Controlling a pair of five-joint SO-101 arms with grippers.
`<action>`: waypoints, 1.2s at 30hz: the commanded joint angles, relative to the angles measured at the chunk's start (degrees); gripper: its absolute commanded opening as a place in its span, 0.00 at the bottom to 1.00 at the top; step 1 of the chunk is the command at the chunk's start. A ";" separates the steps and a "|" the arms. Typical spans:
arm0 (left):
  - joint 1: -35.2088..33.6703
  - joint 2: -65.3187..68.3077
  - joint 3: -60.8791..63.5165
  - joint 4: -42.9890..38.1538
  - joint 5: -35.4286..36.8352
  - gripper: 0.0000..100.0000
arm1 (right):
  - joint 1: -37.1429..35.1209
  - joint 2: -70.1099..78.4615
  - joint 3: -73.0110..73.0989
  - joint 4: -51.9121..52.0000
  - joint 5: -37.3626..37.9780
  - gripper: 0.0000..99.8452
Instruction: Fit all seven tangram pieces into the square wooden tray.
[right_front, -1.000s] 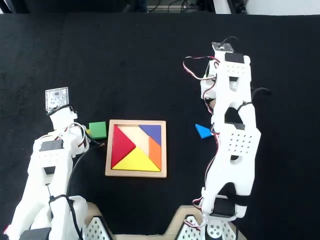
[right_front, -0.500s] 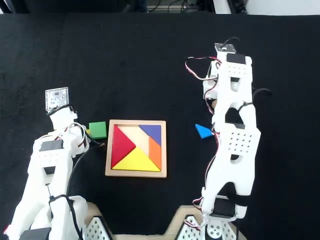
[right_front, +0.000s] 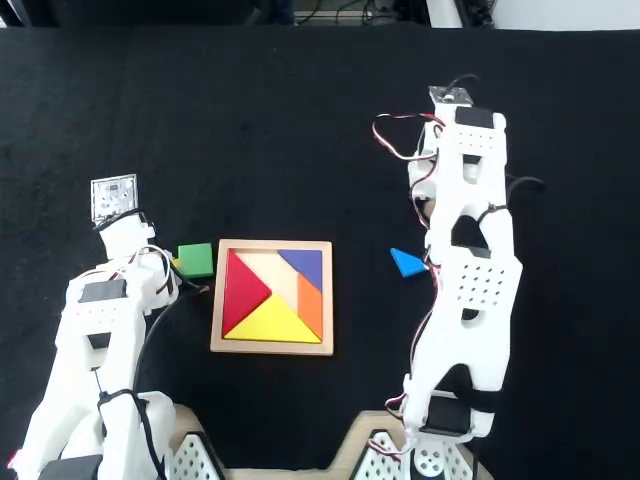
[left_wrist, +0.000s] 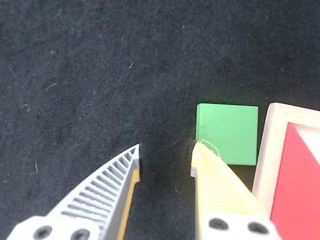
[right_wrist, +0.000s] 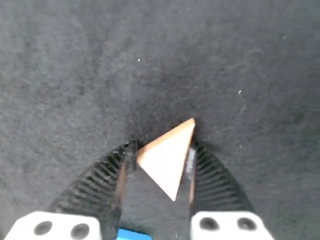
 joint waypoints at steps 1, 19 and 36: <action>0.75 -0.44 -0.31 -0.70 -0.62 0.17 | -0.70 0.04 -1.10 -0.70 0.62 0.03; 0.75 -0.35 -0.48 -0.70 -0.62 0.17 | -0.53 -1.19 -24.48 15.91 0.53 0.01; 0.75 -0.44 -0.31 -0.62 -0.62 0.17 | -20.48 -40.92 21.93 11.78 -9.41 0.01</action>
